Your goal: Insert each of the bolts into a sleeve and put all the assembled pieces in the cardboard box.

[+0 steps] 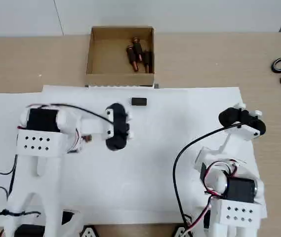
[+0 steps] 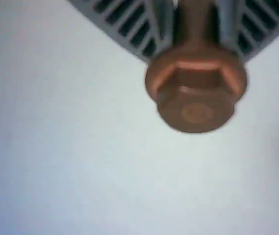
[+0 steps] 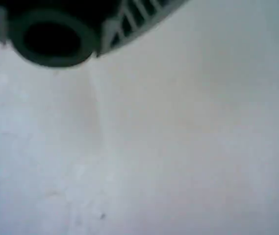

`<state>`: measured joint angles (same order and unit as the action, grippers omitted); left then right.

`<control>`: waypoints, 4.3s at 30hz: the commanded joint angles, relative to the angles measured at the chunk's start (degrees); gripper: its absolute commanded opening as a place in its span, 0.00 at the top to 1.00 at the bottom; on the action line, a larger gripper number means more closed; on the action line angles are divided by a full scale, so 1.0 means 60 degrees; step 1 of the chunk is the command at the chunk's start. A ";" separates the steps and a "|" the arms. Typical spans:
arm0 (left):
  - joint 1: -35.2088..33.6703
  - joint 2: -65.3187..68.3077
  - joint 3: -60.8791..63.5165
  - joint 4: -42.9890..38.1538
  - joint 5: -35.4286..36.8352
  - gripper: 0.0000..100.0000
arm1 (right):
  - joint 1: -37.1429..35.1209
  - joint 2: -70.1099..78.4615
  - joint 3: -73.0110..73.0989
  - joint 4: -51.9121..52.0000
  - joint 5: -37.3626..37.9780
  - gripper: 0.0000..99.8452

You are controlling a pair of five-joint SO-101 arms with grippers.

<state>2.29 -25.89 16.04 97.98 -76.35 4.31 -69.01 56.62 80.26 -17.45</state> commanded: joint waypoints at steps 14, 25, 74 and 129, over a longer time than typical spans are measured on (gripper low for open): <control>0.0454 -0.0147 -0.4330 0.0147 1.1004 1.00 | -0.3172 -0.0081 -0.0894 -0.0945 0.0059 1.00; 0.0469 -0.0161 -0.4315 0.0176 1.4593 1.00 | -0.6410 -0.0095 -0.0923 -0.1370 0.0117 1.00; 0.2183 -1.2733 0.8242 -0.7516 1.9560 1.00 | -0.8872 -0.0154 0.2330 -0.7568 0.2022 1.00; 0.3516 -1.2747 0.9062 -0.7458 1.8916 1.00 | -0.8418 -0.5810 0.5377 -0.7700 0.4205 1.00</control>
<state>23.21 -101.93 70.73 53.49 37.76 -46.77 -102.95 89.23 34.29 7.25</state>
